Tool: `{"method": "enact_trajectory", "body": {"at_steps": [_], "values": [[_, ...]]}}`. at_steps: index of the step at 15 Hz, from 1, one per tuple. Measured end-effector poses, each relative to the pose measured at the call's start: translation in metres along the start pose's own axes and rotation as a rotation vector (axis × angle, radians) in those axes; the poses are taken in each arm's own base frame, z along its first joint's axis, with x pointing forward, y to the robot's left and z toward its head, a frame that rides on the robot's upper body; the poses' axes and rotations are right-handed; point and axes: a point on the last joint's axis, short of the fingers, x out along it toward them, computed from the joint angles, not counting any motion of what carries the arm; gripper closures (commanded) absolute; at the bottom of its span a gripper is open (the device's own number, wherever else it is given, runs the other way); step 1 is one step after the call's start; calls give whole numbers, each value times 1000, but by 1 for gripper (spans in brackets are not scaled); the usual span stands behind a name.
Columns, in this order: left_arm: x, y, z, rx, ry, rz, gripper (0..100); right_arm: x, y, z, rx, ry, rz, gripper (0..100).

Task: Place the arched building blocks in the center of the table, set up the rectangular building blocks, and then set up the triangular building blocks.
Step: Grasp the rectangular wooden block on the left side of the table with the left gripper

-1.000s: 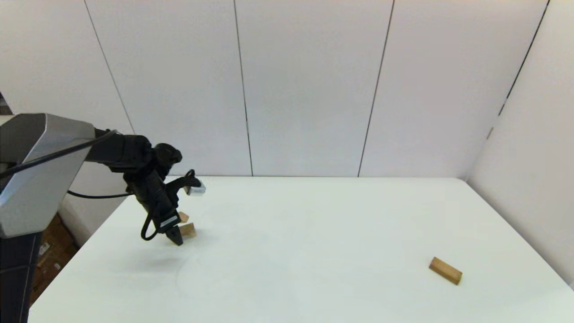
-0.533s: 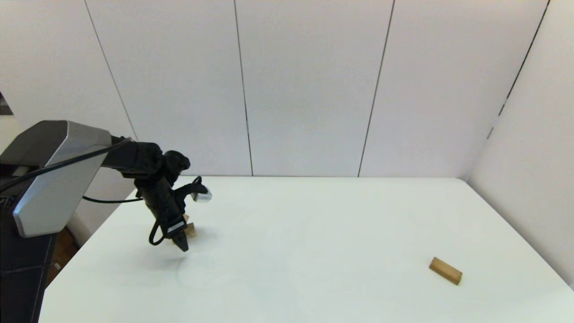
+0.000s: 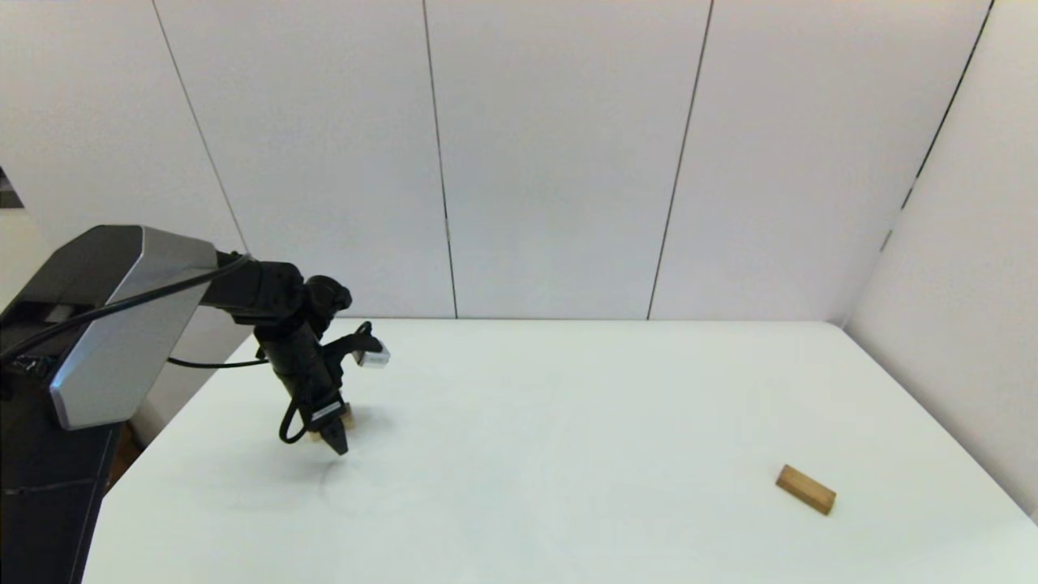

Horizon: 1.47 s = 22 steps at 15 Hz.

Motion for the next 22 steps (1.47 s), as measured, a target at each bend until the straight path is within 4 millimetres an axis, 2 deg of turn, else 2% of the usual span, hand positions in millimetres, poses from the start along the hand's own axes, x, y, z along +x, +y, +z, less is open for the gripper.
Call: {"method": "enact_trajectory", "body": {"at_steps": [14, 15, 22], "values": [[12, 3, 3, -12, 6, -8, 0, 0, 0, 0, 0, 0, 0, 0], [12, 3, 3, -12, 7, -9, 100, 0, 0, 0, 0, 0, 0, 0], [15, 3, 3, -13, 8, -15, 100, 0, 0, 0, 0, 0, 0, 0]]}}
